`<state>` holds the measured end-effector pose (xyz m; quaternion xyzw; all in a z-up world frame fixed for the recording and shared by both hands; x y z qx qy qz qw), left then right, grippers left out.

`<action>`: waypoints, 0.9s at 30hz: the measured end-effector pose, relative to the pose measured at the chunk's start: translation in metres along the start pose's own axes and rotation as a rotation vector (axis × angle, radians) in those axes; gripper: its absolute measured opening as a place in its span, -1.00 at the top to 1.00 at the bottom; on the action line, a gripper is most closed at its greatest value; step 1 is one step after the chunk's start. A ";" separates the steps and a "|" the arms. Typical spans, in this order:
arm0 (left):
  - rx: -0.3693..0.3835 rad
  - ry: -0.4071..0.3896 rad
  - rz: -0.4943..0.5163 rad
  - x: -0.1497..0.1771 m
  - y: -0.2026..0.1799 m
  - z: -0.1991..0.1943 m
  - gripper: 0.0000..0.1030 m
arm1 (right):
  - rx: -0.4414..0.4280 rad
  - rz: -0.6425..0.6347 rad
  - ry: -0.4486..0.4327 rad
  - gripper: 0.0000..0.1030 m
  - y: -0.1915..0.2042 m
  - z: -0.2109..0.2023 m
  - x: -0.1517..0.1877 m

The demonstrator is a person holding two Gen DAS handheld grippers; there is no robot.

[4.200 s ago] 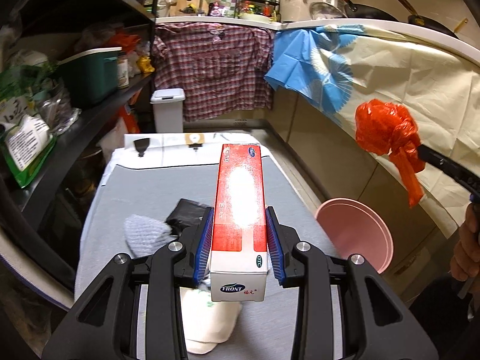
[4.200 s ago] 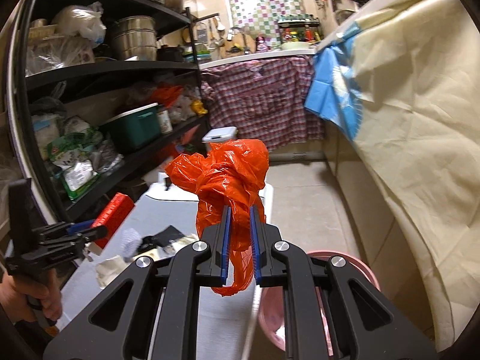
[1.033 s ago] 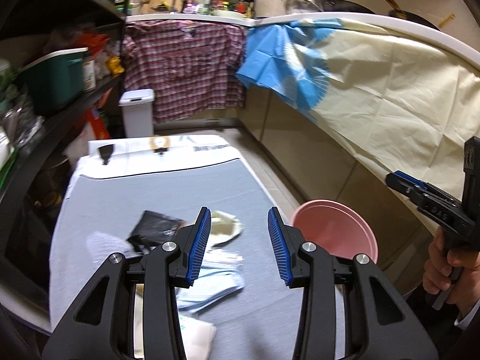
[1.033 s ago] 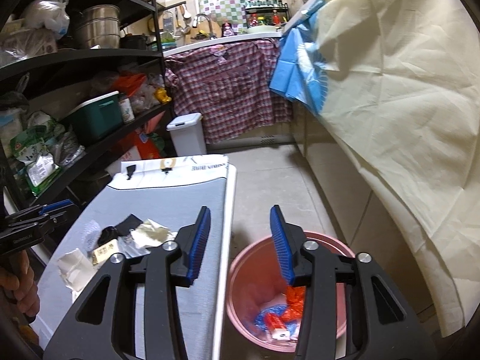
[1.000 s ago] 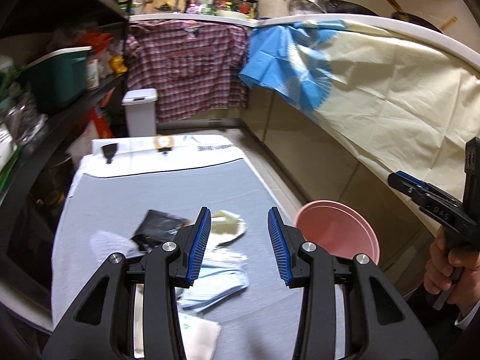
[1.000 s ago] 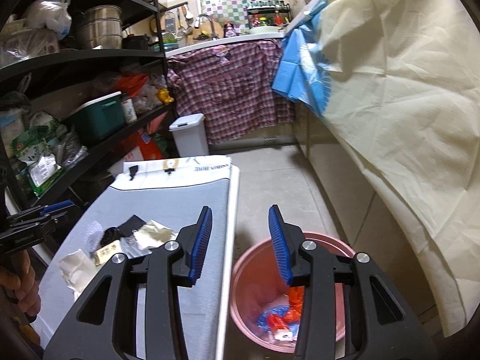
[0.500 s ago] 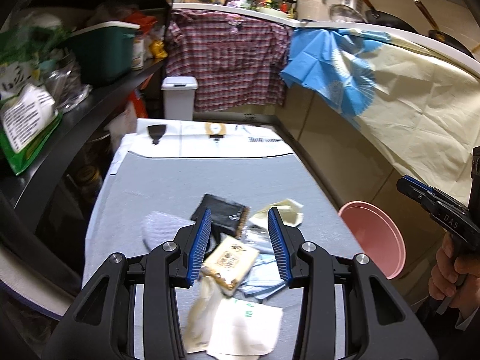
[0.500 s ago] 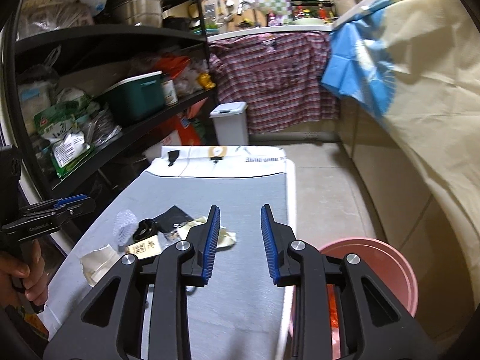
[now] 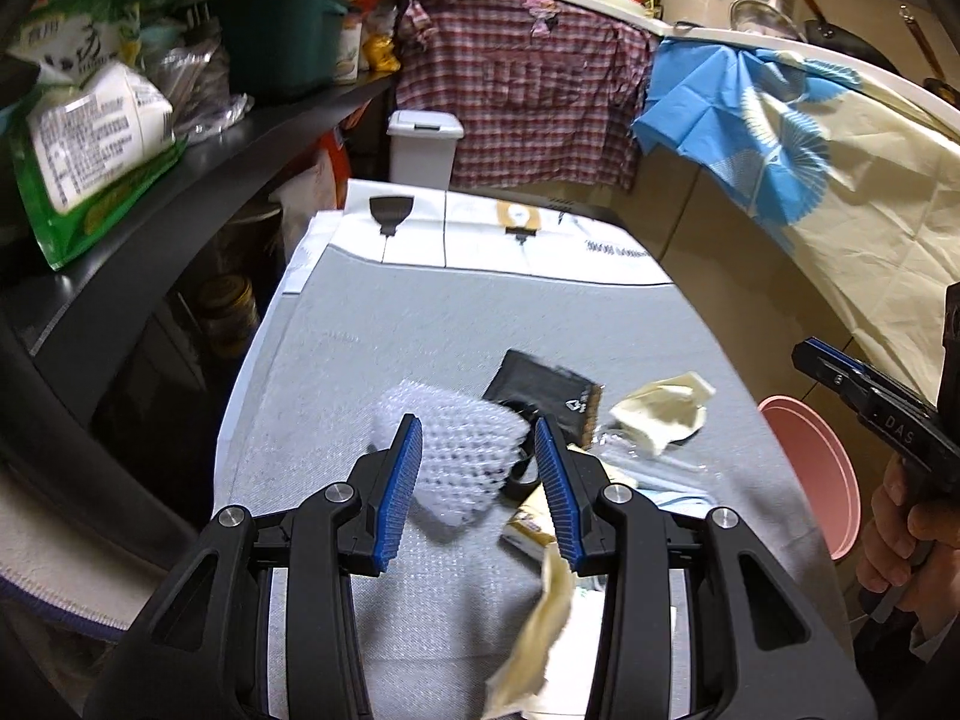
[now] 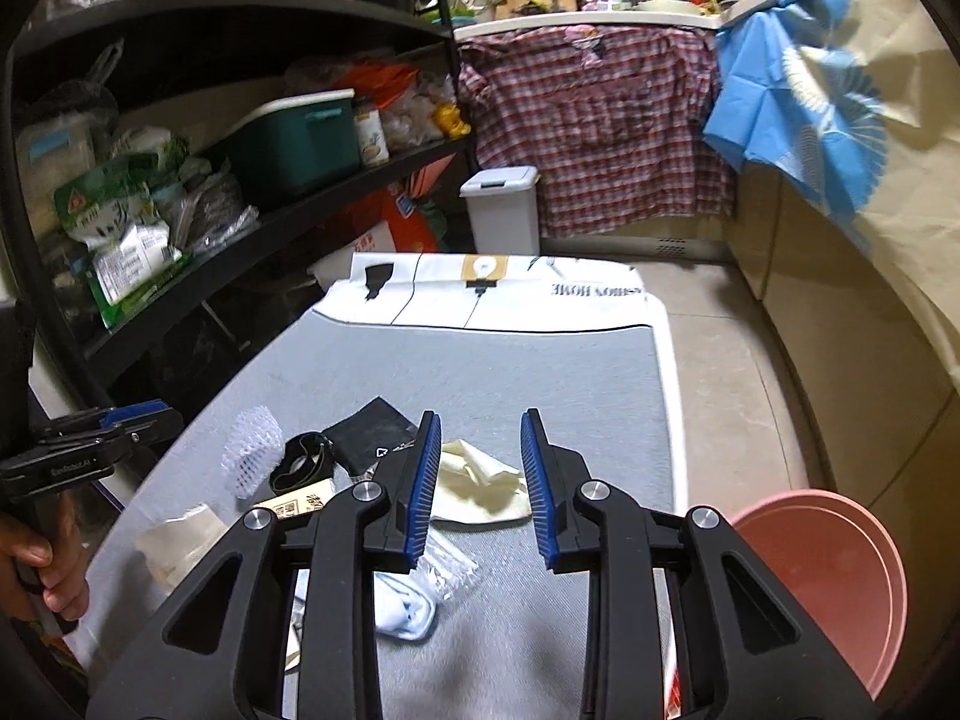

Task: Collect trash
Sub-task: 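Move both tools back over the board toward the white mesh scrubber, then grasp the white mesh scrubber with the left tool while the right tool grasps beige paper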

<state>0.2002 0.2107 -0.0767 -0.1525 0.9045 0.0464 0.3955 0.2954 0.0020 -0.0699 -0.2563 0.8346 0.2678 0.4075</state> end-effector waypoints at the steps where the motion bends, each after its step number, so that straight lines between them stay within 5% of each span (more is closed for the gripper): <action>1: -0.001 0.007 0.000 0.001 0.000 0.004 0.24 | -0.001 -0.003 0.009 0.45 0.001 0.006 0.001; 14: -0.029 0.109 0.033 0.019 -0.006 0.048 0.08 | -0.031 -0.004 0.143 0.25 -0.010 0.065 0.024; 23: -0.057 0.155 0.054 0.027 -0.005 0.062 0.08 | -0.007 -0.033 0.218 0.25 -0.012 0.085 0.036; 27: -0.084 0.174 0.059 0.030 0.000 0.064 0.18 | 0.010 -0.035 0.229 0.40 -0.015 0.085 0.038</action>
Point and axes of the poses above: each gripper's, at about its wrist camera, not at the fingertips, and z roughly the way its jaws point, y to its left, x to its underside, the point moved 9 cm from there along z, roughly the way its jaws point, and after that the axes turned 11 degrees about -x, right-handed, at the moved point
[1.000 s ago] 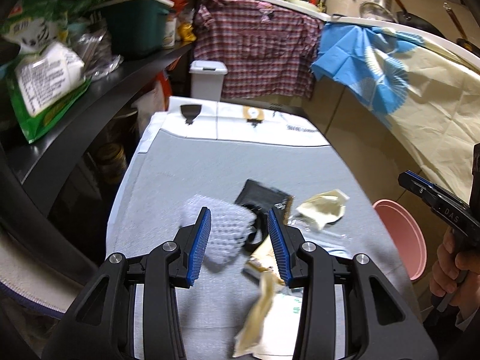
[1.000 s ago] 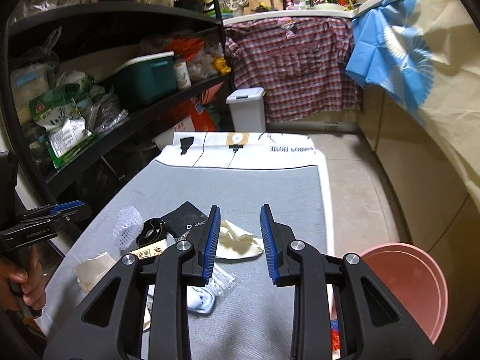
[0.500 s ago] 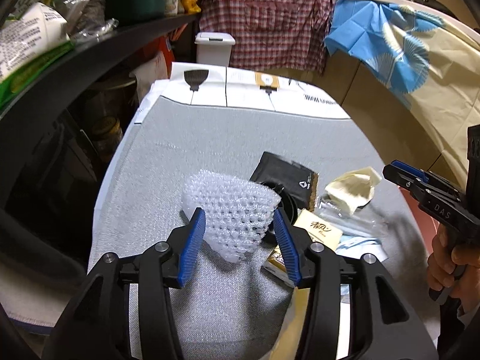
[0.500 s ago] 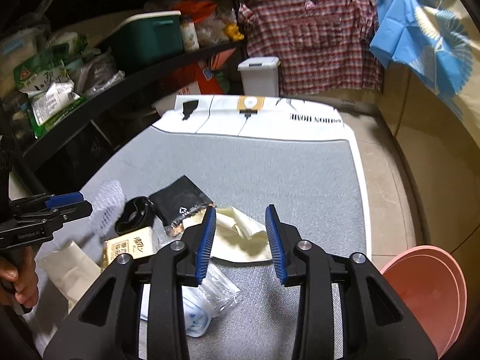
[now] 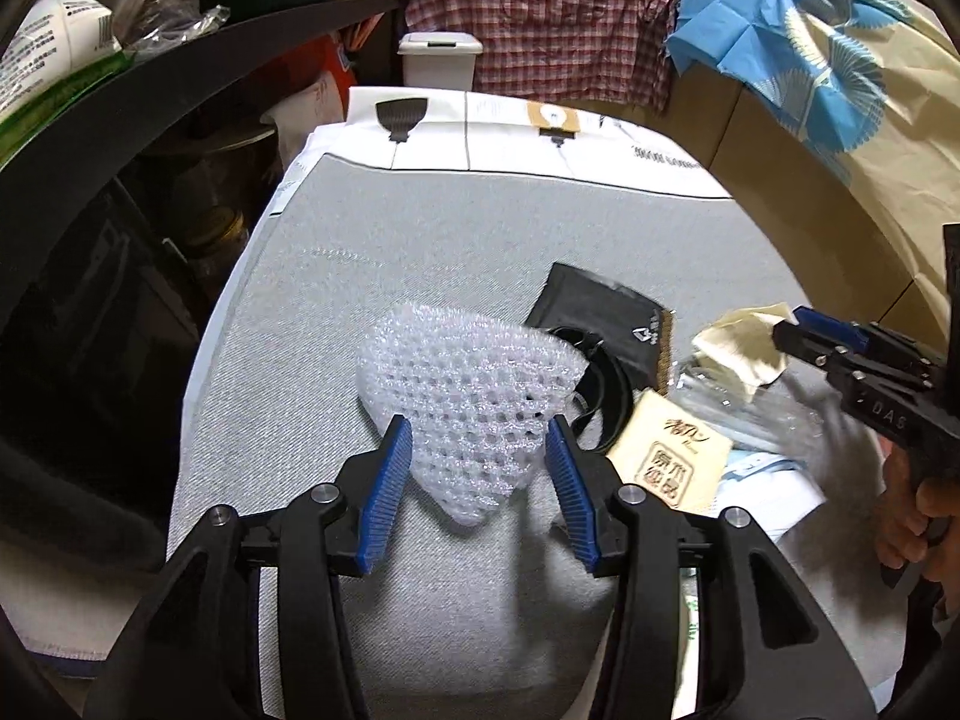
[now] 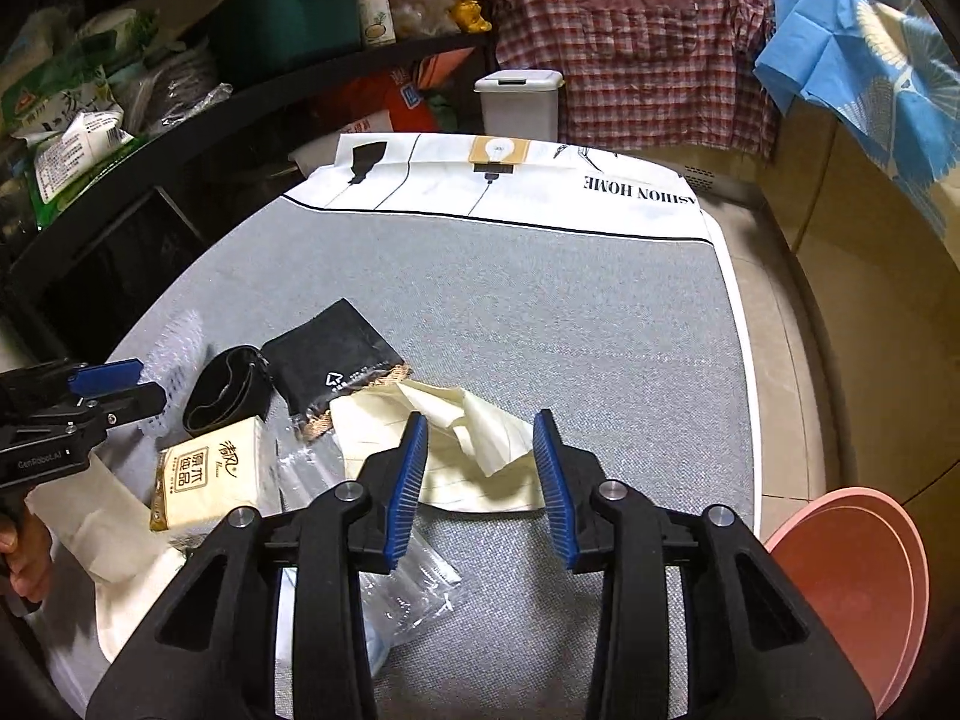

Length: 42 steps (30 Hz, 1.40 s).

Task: Collect trash
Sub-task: 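Grasp the white mesh scrubber with the left tool while the right tool grasps beige paper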

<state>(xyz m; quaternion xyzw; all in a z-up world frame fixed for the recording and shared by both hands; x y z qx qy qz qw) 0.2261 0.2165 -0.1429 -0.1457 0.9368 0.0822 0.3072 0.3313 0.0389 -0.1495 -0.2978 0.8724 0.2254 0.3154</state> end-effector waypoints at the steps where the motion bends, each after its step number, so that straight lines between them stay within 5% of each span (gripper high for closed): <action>1: -0.001 0.007 -0.002 0.001 0.001 0.001 0.30 | 0.001 -0.003 -0.001 0.44 0.000 -0.001 0.000; 5: -0.010 0.015 0.000 0.002 0.003 0.001 0.55 | 0.003 -0.018 0.000 0.80 0.001 -0.005 -0.002; 9: -0.013 -0.001 -0.003 -0.001 0.005 -0.004 0.73 | -0.003 -0.030 -0.015 0.93 0.005 -0.012 -0.003; 42: 0.051 -0.220 0.007 -0.028 -0.041 -0.110 0.76 | -0.015 -0.021 -0.240 0.95 0.020 -0.154 -0.018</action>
Point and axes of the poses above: each gripper's, at about its wrist camera, not at the fingertips, and z roughly the way its jaws point, y to its left, x to its underside, the point moved 9 cm from there along z, roughly the way its jaws point, and after that the axes turned 11 degrees about -x, right-handed, at the moved point
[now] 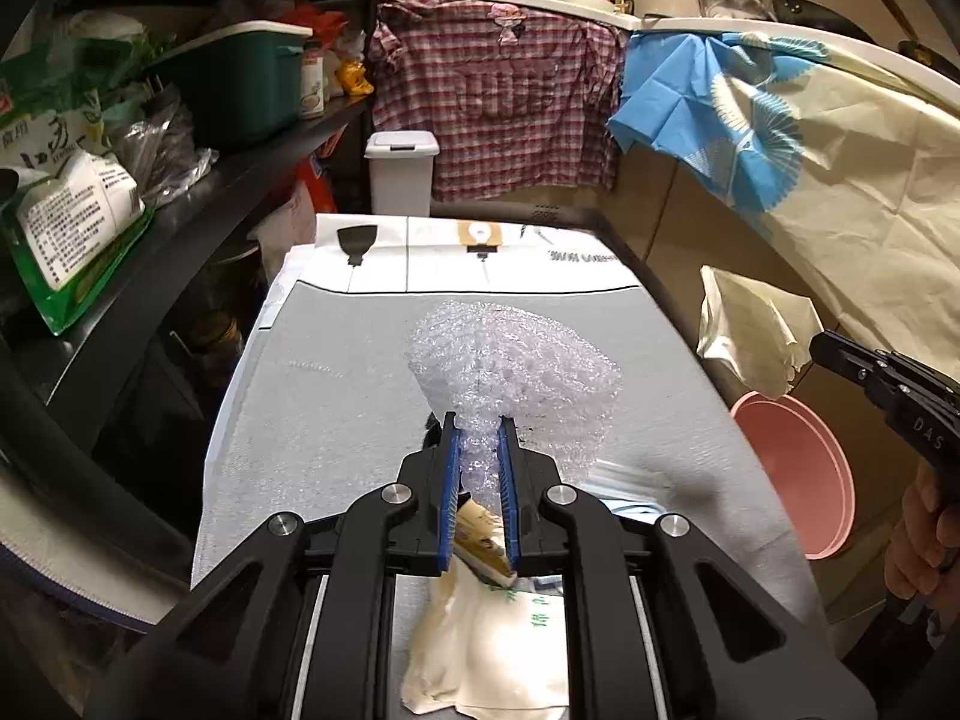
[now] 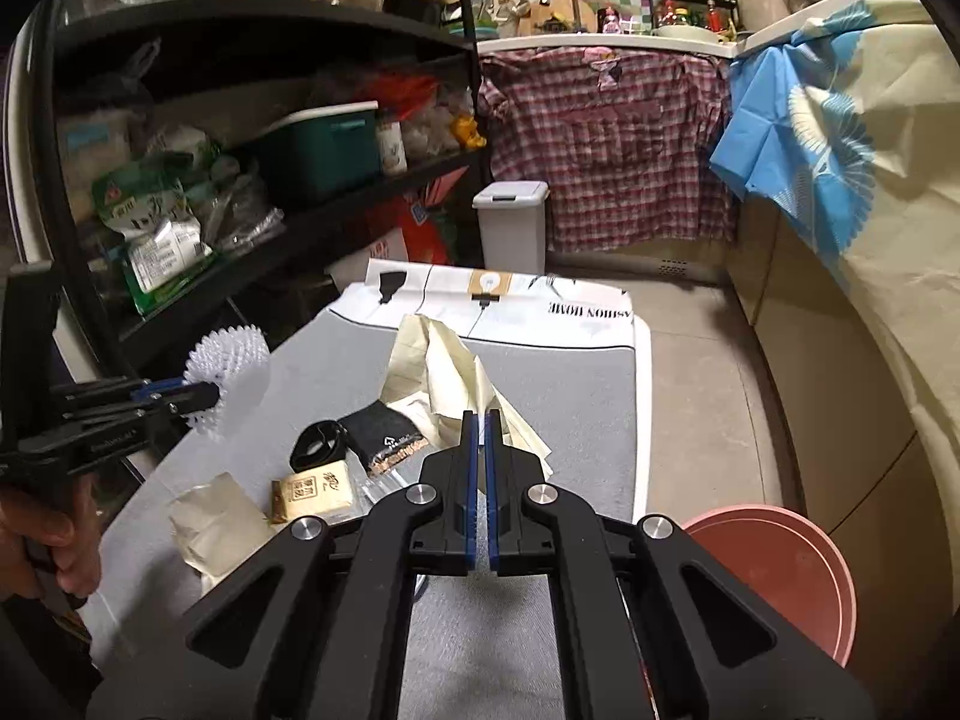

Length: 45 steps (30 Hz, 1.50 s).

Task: Collect trash
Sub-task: 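Grasp the white mesh scrubber with the left tool while the right tool grasps beige paper, then carry scrubber and beige paper over the pink bucket and open both tools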

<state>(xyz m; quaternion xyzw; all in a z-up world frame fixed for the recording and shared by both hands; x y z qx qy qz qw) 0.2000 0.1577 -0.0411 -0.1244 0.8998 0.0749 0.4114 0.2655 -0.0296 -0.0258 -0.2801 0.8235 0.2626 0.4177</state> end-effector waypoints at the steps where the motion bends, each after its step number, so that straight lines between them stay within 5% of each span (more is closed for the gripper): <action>1: 0.003 -0.003 0.002 -0.001 -0.002 -0.002 0.76 | -0.002 0.007 -0.004 0.95 0.000 -0.004 -0.001; 21: 0.107 -0.062 0.034 -0.011 -0.059 -0.043 0.76 | 0.072 0.032 -0.057 0.96 -0.018 -0.104 -0.004; 45: 0.206 -0.021 0.146 0.001 -0.156 -0.027 0.76 | 0.239 0.187 -0.086 0.96 -0.115 -0.139 0.044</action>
Point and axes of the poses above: each gripper's, at about its wrist camera, not at the fingertips, and z roughly the way its jaws point, y to its left, x to its underside, the point moved 9 cm from there along z, roughly the way its jaws point, and after that the axes turned 11 degrees about -x, right-handed, at the moved point
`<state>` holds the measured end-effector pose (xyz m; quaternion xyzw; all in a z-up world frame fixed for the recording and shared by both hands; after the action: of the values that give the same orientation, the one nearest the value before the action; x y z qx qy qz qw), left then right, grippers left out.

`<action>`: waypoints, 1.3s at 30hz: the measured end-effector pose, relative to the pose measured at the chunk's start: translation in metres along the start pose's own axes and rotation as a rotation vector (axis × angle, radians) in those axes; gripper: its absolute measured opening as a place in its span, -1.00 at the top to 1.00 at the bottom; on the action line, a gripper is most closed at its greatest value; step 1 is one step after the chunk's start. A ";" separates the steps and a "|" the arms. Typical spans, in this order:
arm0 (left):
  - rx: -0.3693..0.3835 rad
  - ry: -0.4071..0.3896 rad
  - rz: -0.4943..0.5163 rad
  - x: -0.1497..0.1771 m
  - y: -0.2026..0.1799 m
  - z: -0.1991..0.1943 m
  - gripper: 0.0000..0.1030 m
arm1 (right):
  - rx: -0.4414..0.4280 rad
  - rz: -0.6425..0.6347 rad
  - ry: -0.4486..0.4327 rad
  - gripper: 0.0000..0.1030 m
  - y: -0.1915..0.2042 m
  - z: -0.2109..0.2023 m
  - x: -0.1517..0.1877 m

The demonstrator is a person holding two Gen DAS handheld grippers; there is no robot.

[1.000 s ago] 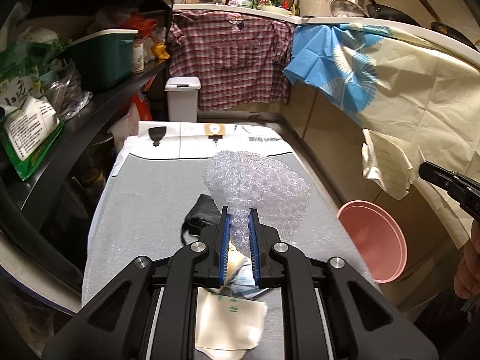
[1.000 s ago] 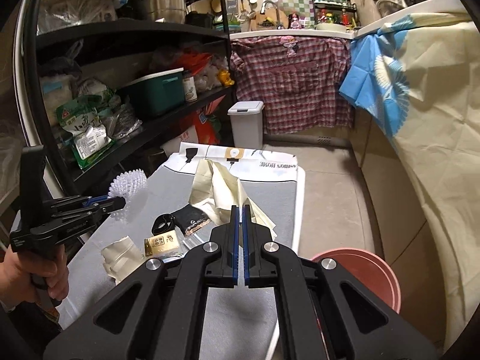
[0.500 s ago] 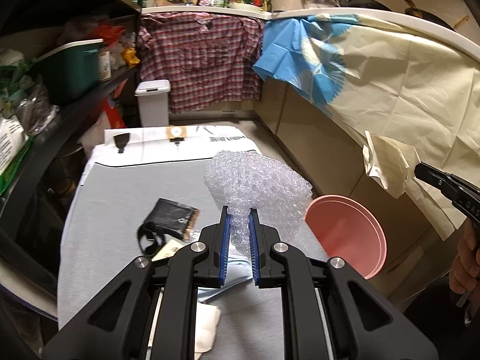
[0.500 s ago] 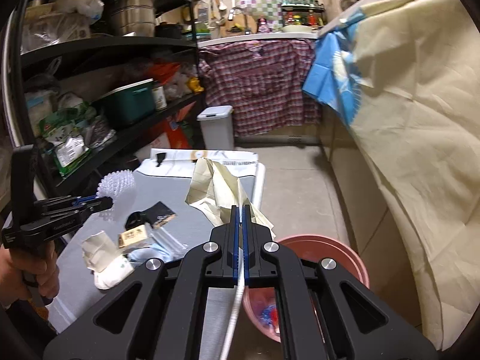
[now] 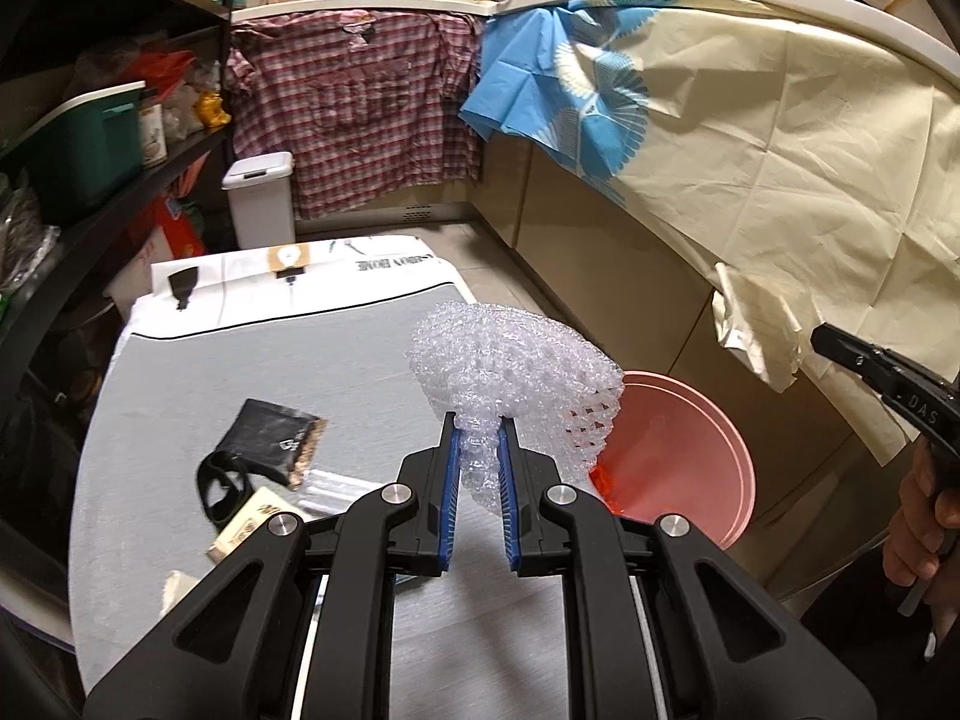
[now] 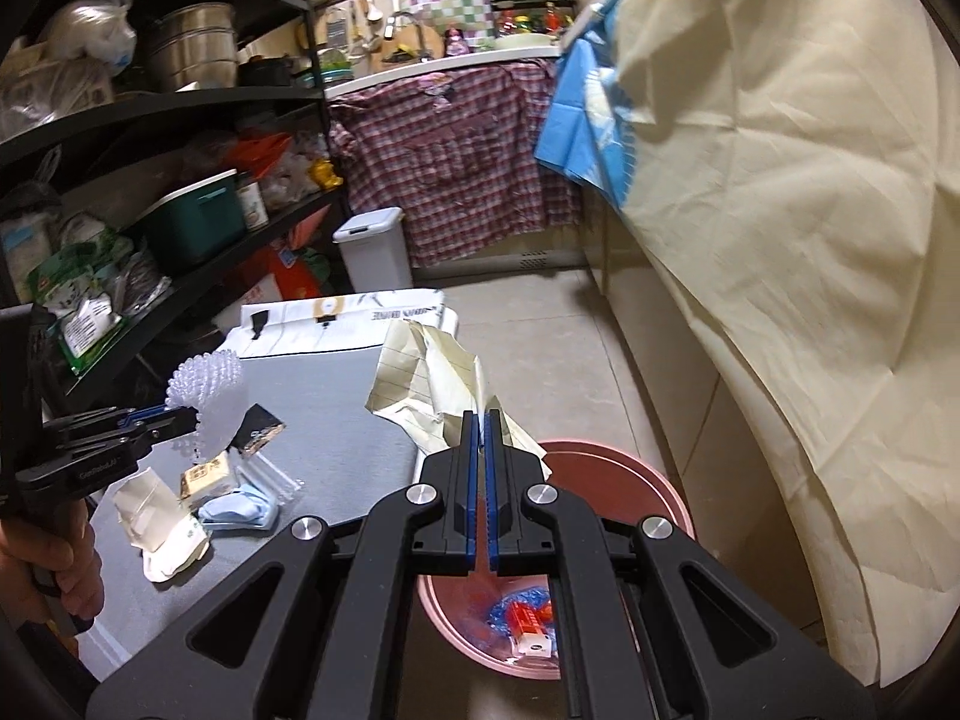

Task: Collect trash
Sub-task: 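Carry scrubber and beige paper over the pink bucket and open both tools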

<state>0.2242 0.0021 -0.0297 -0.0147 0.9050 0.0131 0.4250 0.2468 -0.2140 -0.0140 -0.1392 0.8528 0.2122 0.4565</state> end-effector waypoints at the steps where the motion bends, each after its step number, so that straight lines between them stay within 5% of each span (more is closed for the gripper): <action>1: 0.007 0.002 0.000 -0.001 -0.004 0.001 0.76 | 0.004 0.007 0.001 0.96 -0.003 0.000 0.001; 17: 0.130 -0.004 0.065 -0.011 -0.092 0.016 0.76 | 0.095 0.079 0.019 0.96 -0.048 0.004 0.009; 39: 0.156 0.045 0.105 -0.003 -0.140 0.047 0.76 | 0.181 0.063 0.051 0.96 -0.065 0.011 0.013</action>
<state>0.2677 -0.1362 -0.0587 0.0658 0.9121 -0.0355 0.4030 0.2758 -0.2659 -0.0454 -0.0757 0.8838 0.1450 0.4384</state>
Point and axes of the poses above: each gripper's, at about its wrist camera, not at the fingertips, and z roughly the way its jaws point, y to its left, x to its underside, the point moved 9 cm from there along z, roughly the way its jaws point, and after that the axes turned 11 degrees about -x, right-handed, at the moved point
